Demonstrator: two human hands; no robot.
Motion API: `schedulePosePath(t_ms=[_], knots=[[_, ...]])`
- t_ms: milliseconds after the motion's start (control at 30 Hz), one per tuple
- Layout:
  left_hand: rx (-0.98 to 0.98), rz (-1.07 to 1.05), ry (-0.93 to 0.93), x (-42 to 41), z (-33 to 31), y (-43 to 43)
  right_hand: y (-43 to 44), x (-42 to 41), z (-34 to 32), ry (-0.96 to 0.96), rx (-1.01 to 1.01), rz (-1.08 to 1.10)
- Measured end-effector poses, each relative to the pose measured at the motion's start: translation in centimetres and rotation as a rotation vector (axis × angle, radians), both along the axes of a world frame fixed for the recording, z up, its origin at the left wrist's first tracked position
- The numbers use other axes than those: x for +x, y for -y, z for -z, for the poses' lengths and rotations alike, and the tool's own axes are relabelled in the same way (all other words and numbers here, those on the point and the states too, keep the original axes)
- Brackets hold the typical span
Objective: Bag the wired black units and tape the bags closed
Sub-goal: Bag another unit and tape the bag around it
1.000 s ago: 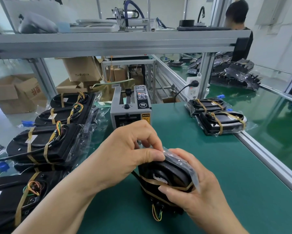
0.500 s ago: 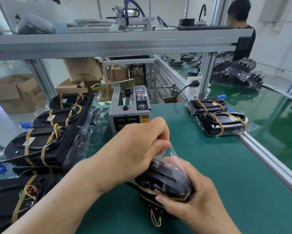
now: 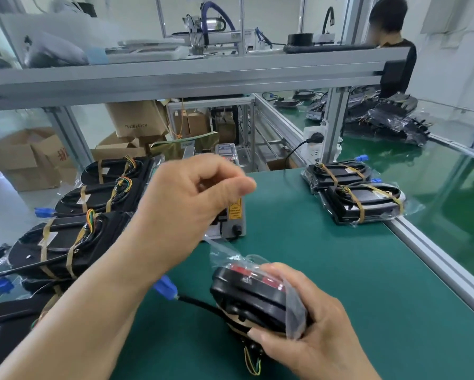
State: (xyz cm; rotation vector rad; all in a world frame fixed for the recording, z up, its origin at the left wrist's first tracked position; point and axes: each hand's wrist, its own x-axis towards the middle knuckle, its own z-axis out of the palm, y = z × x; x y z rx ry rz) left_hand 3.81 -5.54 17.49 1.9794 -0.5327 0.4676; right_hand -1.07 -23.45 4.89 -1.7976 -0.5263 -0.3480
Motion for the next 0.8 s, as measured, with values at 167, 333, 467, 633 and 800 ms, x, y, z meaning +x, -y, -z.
schedulePosePath(t_ms=[167,333,467,633,800], knots=[[0.105,-0.153,0.041,-6.2,3.9,-1.1,-0.5,0.3,0.5,0.016,0.009,0.069],[0.104,-0.243,-0.034,-6.2,5.6,-0.8,-0.7,0.2,1.0,0.042,-0.001,0.087],[0.116,-0.240,-0.028,-6.0,5.1,-0.5,-0.9,0.3,1.4,0.043,0.034,0.078],[0.103,-0.200,-0.060,-5.6,4.9,0.4,-1.0,0.2,1.8,0.064,0.052,0.069],[0.001,-0.186,-0.231,-5.5,4.7,0.9,-1.2,0.4,2.1,0.077,0.050,0.067]])
